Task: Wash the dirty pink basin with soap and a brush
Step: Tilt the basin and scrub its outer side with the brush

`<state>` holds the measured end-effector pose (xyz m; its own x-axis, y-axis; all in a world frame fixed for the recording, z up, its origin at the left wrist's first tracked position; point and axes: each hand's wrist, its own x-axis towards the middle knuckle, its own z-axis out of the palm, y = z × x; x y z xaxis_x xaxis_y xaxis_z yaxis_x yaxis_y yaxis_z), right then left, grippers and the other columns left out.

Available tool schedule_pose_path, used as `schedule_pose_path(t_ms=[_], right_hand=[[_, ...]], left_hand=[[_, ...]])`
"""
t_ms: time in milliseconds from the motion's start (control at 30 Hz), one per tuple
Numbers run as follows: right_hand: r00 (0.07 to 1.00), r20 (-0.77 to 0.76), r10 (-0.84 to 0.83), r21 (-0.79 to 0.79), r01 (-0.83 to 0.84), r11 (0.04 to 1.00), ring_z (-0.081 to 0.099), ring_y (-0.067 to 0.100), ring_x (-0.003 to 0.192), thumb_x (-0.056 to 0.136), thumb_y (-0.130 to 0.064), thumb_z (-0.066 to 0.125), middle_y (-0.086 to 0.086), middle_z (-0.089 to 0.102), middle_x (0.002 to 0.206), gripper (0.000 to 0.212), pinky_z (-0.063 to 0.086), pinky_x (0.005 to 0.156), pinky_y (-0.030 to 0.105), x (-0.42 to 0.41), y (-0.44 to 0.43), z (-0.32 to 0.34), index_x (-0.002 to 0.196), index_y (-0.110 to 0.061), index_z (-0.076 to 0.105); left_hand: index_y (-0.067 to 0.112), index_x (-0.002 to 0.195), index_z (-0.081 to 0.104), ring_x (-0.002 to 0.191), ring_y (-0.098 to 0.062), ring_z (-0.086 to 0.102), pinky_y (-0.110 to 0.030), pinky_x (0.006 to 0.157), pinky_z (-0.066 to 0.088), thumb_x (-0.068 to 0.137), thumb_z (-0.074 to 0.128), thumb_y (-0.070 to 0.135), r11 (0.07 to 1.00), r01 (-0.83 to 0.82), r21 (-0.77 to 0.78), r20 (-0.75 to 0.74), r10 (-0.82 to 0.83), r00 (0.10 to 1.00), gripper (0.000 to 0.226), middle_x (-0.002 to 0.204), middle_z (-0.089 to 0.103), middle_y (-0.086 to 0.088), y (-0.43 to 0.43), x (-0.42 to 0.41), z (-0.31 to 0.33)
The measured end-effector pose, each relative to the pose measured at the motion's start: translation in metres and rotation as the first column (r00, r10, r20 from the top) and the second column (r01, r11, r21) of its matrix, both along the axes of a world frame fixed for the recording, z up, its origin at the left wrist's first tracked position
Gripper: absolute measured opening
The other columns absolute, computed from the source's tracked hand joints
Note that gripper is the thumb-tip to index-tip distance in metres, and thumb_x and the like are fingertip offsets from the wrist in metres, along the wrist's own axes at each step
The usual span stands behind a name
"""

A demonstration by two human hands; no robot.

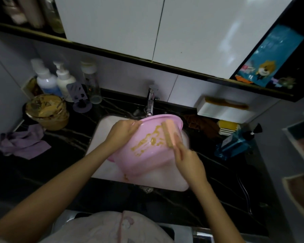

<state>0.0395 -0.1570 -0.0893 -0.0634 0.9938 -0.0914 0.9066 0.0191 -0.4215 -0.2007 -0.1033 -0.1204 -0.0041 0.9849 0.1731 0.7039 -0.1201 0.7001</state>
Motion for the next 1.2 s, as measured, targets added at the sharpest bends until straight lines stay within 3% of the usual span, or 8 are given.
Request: schedule_pose_path(t_ms=[100, 267, 367, 567, 733, 900, 1067, 1200], right_hand=[[0.982, -0.091, -0.165, -0.069, 0.159, 0.985, 0.063, 0.034, 0.09, 0.1, -0.034, 0.033, 0.018, 0.067, 0.101, 0.048, 0.052, 0.073, 0.039, 0.019, 0.029, 0.004, 0.148, -0.029, 0.029], [0.989, -0.096, 0.109, -0.043, -0.113, 0.993, 0.064, 0.03, 0.081, 0.099, -0.037, 0.037, 0.013, 0.068, 0.091, 0.046, 0.043, 0.058, 0.032, 0.006, -0.005, 0.009, 0.144, -0.04, 0.031], [0.996, -0.072, -0.053, -0.11, 0.045, 0.993, 0.065, 0.029, 0.084, 0.099, -0.034, 0.038, 0.015, 0.068, 0.093, 0.042, 0.053, 0.072, 0.041, 0.038, 0.027, 0.007, 0.14, -0.028, 0.044], [0.976, -0.159, 0.152, -0.03, -0.159, 0.987, 0.065, 0.035, 0.084, 0.098, -0.037, 0.041, 0.02, 0.069, 0.095, 0.044, 0.048, 0.064, 0.036, 0.01, -0.006, 0.002, 0.141, -0.044, 0.036], [0.982, -0.147, -0.114, -0.089, 0.102, 0.991, 0.064, 0.022, 0.071, 0.099, -0.033, 0.037, 0.012, 0.068, 0.082, 0.046, 0.05, 0.06, 0.035, 0.045, 0.02, -0.008, 0.145, -0.032, 0.033], [0.979, -0.162, 0.127, 0.002, -0.128, 0.992, 0.064, 0.028, 0.069, 0.099, -0.034, 0.041, 0.014, 0.067, 0.078, 0.048, 0.042, 0.053, 0.031, 0.018, -0.026, -0.014, 0.144, -0.043, 0.028], [0.913, -0.347, -0.214, -0.088, 0.195, 0.977, 0.065, 0.025, 0.083, 0.099, -0.035, 0.035, 0.015, 0.069, 0.095, 0.045, 0.054, 0.073, 0.042, 0.028, 0.01, -0.021, 0.144, -0.04, 0.032], [0.964, -0.268, 0.002, 0.0, -0.002, 1.0, 0.064, 0.033, 0.08, 0.099, -0.038, 0.035, 0.018, 0.067, 0.088, 0.051, 0.048, 0.065, 0.036, -0.017, -0.035, -0.018, 0.146, -0.046, 0.019]], left_hand=[[0.017, 0.065, 0.051, 0.067, -0.023, 0.054, -0.03, 0.06, 0.032, 0.088, 0.029, 0.052, 1.0, 0.021, 0.005, -0.046, -0.021, 0.999, 0.047, 0.068, 0.059, -0.006, 0.003, 0.012, 0.003], [0.022, 0.058, 0.045, 0.066, -0.026, 0.055, -0.032, 0.059, 0.033, 0.087, 0.028, 0.056, 1.0, -0.016, -0.001, -0.025, 0.016, 1.0, 0.048, 0.062, 0.055, -0.001, 0.005, -0.004, 0.002], [0.021, 0.064, 0.05, 0.067, -0.022, 0.055, -0.031, 0.061, 0.036, 0.084, 0.026, 0.059, 1.0, 0.023, 0.012, -0.015, -0.023, 1.0, 0.049, 0.067, 0.059, -0.001, 0.0, -0.001, 0.0], [0.012, 0.057, 0.046, 0.061, -0.026, 0.052, -0.034, 0.057, 0.033, 0.085, 0.028, 0.057, 0.999, -0.035, -0.012, 0.011, 0.036, 0.999, 0.056, 0.058, 0.055, -0.006, 0.005, -0.003, 0.002], [0.018, 0.054, 0.042, 0.061, -0.026, 0.051, -0.032, 0.057, 0.03, 0.093, 0.035, 0.049, 0.999, 0.005, -0.041, -0.042, -0.007, 0.999, 0.05, 0.058, 0.052, -0.004, 0.002, 0.015, 0.008], [0.018, 0.054, 0.041, 0.062, -0.025, 0.05, -0.032, 0.057, 0.028, 0.091, 0.035, 0.05, 0.998, -0.05, -0.05, -0.046, 0.047, 0.998, 0.05, 0.058, 0.052, -0.003, 0.005, 0.008, 0.009], [0.018, 0.053, 0.039, 0.061, -0.024, 0.05, -0.031, 0.056, 0.028, 0.098, 0.039, 0.04, 0.997, -0.068, -0.046, -0.061, 0.065, 0.996, 0.051, 0.055, 0.049, -0.001, 0.005, 0.021, 0.01], [0.017, 0.054, 0.041, 0.062, -0.024, 0.048, -0.031, 0.058, 0.029, 0.088, 0.029, 0.055, 0.995, -0.082, -0.05, -0.096, 0.077, 0.992, 0.052, 0.059, 0.051, -0.003, 0.006, 0.025, 0.011]])
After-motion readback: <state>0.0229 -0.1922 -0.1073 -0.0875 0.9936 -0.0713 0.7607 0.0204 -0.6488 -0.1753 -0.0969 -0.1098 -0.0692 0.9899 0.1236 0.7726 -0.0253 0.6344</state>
